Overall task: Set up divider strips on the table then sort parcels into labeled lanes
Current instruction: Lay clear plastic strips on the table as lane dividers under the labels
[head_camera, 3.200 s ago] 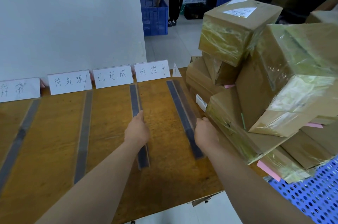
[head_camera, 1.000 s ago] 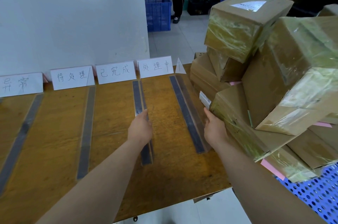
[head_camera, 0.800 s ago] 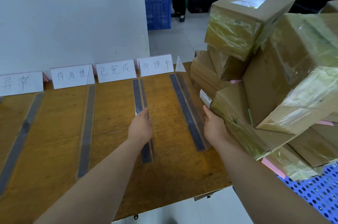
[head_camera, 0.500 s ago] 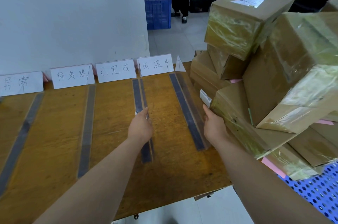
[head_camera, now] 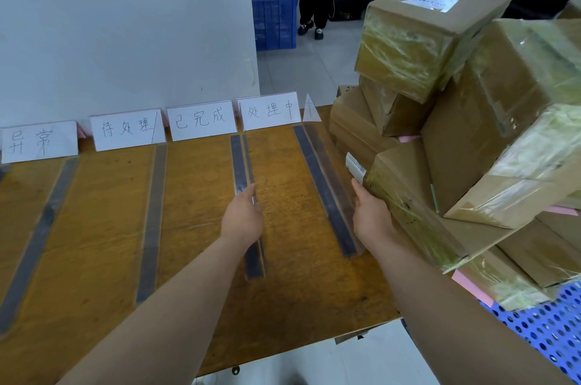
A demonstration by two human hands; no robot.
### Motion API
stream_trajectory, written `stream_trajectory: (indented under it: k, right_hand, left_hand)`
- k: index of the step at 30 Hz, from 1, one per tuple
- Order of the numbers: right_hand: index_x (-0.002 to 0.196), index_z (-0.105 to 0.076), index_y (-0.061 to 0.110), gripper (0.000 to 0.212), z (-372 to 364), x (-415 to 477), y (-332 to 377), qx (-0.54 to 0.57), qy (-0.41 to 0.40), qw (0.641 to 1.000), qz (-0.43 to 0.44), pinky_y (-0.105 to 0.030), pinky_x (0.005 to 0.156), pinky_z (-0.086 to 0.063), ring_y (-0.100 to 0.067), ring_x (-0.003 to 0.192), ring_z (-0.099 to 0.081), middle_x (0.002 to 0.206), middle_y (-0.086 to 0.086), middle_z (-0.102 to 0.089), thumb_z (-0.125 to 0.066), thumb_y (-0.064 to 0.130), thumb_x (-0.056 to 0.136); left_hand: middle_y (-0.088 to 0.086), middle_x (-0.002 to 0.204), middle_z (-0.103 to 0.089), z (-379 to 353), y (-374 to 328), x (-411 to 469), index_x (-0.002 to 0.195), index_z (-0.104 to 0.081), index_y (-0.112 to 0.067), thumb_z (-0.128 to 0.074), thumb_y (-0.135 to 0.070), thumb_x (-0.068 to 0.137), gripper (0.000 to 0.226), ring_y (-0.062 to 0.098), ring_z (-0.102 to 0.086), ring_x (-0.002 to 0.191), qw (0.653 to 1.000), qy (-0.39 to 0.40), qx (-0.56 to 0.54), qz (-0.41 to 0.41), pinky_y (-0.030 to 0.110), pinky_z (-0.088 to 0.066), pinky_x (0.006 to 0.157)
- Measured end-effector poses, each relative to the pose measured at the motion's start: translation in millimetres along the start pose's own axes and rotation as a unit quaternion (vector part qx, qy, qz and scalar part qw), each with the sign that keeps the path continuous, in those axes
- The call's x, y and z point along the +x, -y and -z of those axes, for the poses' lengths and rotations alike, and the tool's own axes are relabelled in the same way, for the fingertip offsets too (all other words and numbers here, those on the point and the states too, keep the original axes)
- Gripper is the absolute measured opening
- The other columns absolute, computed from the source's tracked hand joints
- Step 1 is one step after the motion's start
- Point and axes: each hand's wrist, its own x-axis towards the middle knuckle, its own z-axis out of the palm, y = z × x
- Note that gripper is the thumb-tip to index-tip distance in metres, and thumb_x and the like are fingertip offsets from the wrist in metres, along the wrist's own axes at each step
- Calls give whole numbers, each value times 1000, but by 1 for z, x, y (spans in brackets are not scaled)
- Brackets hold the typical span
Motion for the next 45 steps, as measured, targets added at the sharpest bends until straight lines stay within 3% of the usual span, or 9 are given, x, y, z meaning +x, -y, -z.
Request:
stream_trajectory:
  k: [9, 14, 19, 30, 34, 38, 45]
  right_hand:
    - [150, -28, 34, 62, 3, 1, -1, 18, 12, 1000, 2, -40, 102, -41, -26, 124, -49, 143, -8, -47, -31, 0, 99]
    - [150, -30, 33, 61, 3, 1, -2, 24, 7, 1000, 8, -38, 103, -40, -25, 126, -47, 145, -7, -45, -30, 0, 99]
    - [150, -29, 34, 61, 3, 2, -2, 25, 10, 1000, 0, -41, 104, -41, -26, 127, -47, 146, -7, -45, -29, 1, 99]
    - [148, -32, 34, 59, 1, 4, -2, 28, 4, 1000, 0, -42, 100, -45, -26, 122, -51, 140, -7, -50, -33, 3, 99]
    - [149, -28, 36, 63, 0, 5, -3, 30, 5, 1000, -8, -42, 100, -45, -25, 122, -51, 142, -6, -48, -31, 0, 98]
    - [150, -24, 37, 69, -1, 3, -2, 14, -3, 1000, -14, -43, 103, -43, -27, 125, -49, 144, -8, -45, -29, -4, 95]
    - [151, -21, 38, 71, -1, 2, 1, -23, -5, 1000, -17, -46, 100, -46, -28, 122, -51, 143, -9, -46, -31, -5, 95]
  left_hand:
    - [2, 120, -66, 3, -3, -3, 136, -52, -25, -44, -12, 101, 37, 22, -65, 103, 1000, 3, -11, -7, 43, -57, 88]
    - [5, 133, -60, 6, -2, -3, 147, -41, -22, -43, -13, 103, 45, 25, -61, 116, 1000, 11, -2, 7, 44, -54, 95]
    - [3, 126, -63, 6, -3, -5, 139, -48, -23, -43, -12, 102, 39, 22, -63, 108, 1000, 5, -6, -1, 42, -55, 91]
    - [2, 132, -59, 7, -4, -7, 140, -48, -22, -41, -12, 102, 39, 22, -59, 115, 1000, 9, -10, -6, 39, -52, 94]
    - [1, 129, -61, 6, -3, -7, 135, -52, -23, -42, -11, 102, 36, 17, -59, 108, 1000, 5, -19, -13, 33, -50, 87]
    - [2, 137, -57, 6, -2, -6, 145, -43, -21, -42, -15, 103, 43, 22, -58, 120, 1000, 16, -12, 3, 42, -51, 98]
    - [2, 140, -55, 5, -3, -5, 146, -44, -22, -41, -14, 103, 43, 23, -55, 124, 1000, 16, -10, 6, 41, -49, 101]
